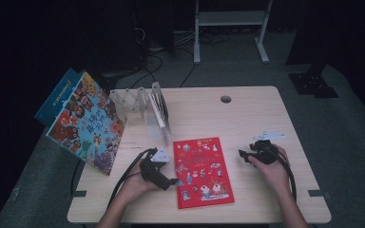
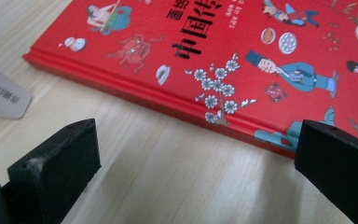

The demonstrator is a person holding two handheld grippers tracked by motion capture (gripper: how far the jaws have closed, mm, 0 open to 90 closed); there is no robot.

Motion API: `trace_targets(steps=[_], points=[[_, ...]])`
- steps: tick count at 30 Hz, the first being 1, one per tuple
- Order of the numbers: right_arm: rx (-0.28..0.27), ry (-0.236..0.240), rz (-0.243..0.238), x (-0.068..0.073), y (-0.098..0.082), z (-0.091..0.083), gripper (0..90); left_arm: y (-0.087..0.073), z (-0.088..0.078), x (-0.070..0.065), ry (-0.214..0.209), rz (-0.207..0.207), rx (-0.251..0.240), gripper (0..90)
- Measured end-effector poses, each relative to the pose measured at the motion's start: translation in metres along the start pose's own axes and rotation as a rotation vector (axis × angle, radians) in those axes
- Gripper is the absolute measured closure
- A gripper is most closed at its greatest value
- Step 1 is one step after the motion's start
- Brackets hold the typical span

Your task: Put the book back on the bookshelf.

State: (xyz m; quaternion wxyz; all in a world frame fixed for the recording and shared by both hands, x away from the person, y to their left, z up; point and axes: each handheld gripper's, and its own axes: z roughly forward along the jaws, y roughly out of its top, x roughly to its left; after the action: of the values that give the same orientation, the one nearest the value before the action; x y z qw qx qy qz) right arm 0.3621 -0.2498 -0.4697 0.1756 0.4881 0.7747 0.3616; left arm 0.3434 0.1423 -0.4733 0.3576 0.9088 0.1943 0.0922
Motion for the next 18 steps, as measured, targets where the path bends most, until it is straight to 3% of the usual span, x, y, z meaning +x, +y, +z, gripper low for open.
trace_targets(steps=[8, 14, 18], points=[[0.007, 0.039, -0.024, 0.009, 0.005, 0.002, 42.4, 0.001, 0.003, -0.003, -0.006, 0.003, -0.013, 0.0], [0.034, 0.090, -0.015, 0.014, 0.009, 0.002, 46.7, 0.006, 0.013, -0.010, -0.039, -0.027, -0.045, 0.0], [0.095, 0.114, -0.025, 0.016, 0.014, 0.002, 51.2, 0.006, 0.016, -0.012, -0.053, -0.034, -0.057, 0.0]])
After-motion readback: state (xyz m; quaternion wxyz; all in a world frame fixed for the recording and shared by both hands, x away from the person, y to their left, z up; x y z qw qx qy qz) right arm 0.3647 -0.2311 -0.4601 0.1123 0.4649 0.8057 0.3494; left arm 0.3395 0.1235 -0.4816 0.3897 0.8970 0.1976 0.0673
